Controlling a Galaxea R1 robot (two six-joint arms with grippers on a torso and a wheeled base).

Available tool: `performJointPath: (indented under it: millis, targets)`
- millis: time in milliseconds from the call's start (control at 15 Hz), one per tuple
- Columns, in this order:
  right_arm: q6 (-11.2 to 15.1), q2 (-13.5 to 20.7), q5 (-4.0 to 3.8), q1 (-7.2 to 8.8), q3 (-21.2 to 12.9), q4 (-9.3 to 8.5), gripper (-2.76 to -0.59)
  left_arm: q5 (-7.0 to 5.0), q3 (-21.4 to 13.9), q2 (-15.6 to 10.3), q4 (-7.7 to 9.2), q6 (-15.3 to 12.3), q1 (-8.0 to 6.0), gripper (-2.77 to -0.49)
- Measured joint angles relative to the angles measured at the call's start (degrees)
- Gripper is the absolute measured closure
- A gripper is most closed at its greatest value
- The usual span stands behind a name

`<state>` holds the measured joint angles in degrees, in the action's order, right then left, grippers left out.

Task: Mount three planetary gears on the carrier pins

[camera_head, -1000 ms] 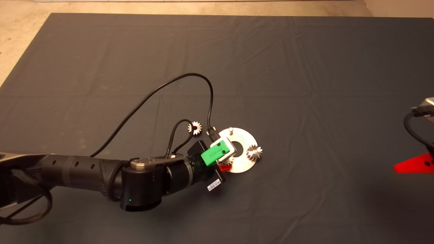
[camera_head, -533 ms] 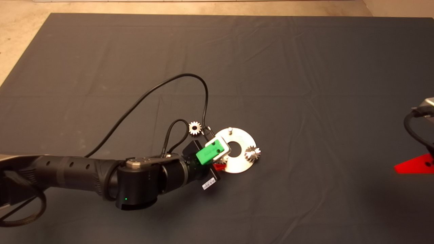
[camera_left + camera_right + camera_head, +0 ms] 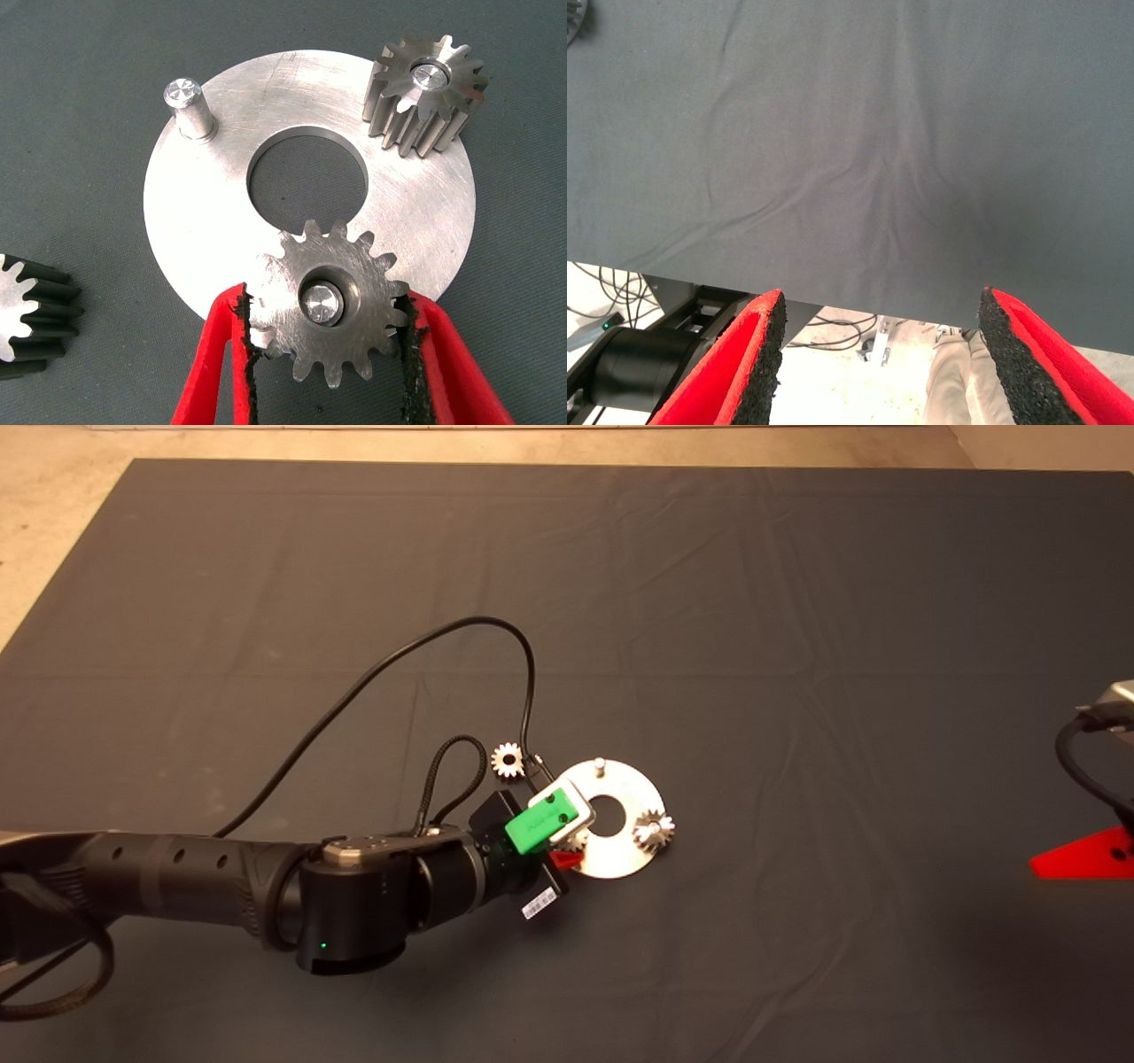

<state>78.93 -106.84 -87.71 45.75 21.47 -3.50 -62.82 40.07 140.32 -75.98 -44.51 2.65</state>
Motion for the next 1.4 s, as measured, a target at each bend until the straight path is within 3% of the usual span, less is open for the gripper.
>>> performJointPath:
  millis: [533, 1000, 1400]
  targets:
    - [0.0, 0.0, 0.0, 0.0, 0.0, -0.01, -1.6, -1.29, -0.8, 0.3, 0.13, 0.0, 0.02, -0.81]
    - [0.0, 0.0, 0.0, 0.0, 0.0, -0.02, -1.6, -1.38, -0.8, 0.5, 0.16, 0.0, 0.02, -0.81]
    - [0.0, 0.0, 0.0, 0.0, 0.0, -0.02, -1.6, -1.4, -0.8, 0.7, 0.13, 0.0, 0.02, -1.0]
